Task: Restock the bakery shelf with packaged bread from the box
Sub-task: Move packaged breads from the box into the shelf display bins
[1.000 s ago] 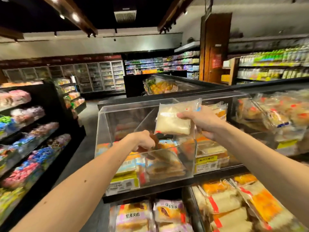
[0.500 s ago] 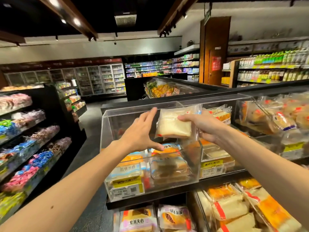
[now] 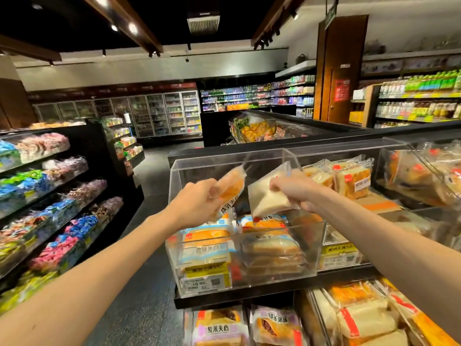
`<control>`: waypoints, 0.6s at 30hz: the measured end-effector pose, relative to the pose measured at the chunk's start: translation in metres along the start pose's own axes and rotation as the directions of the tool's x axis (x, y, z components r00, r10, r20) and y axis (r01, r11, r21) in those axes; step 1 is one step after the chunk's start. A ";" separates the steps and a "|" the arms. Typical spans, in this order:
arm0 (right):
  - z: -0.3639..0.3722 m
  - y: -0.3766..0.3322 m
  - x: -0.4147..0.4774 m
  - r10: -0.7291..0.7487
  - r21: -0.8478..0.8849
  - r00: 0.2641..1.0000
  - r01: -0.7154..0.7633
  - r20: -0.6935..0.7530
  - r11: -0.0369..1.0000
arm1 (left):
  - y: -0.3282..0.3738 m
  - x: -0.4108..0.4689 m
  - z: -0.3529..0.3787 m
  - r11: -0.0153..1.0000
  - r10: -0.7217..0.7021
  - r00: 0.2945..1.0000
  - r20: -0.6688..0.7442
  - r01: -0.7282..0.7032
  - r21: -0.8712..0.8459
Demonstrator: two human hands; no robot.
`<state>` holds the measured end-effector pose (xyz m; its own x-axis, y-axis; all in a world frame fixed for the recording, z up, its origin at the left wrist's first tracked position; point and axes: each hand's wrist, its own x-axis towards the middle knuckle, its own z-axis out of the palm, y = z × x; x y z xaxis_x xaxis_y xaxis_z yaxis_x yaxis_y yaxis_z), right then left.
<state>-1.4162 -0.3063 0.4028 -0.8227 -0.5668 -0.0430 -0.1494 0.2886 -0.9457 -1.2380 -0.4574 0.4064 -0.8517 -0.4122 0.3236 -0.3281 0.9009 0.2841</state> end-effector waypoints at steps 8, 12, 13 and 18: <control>0.033 -0.010 0.027 0.157 -0.176 0.978 -0.133 0.134 0.975 | -0.015 0.002 0.002 0.854 -0.277 0.933 0.228 0.348 -0.388; 0.040 -0.006 0.041 0.256 -0.109 0.952 -0.240 0.168 0.965 | -0.018 0.004 0.004 0.841 -0.287 0.932 0.223 0.356 -0.407; 0.042 -0.005 0.044 0.201 -0.163 0.972 -0.180 0.123 0.970 | -0.017 0.004 0.004 0.838 -0.286 0.933 0.217 0.353 -0.416; 0.037 -0.028 0.037 -0.294 -0.840 0.956 0.161 0.001 0.518 | -0.018 0.005 0.002 0.833 -0.281 0.937 0.207 0.346 -0.433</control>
<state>-1.4220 -0.3642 0.4153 -0.7417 -0.6275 0.2369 -0.6703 0.7067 -0.2264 -1.2372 -0.4758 0.4005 -0.7904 -0.6115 0.0361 -0.3909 0.5488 0.7389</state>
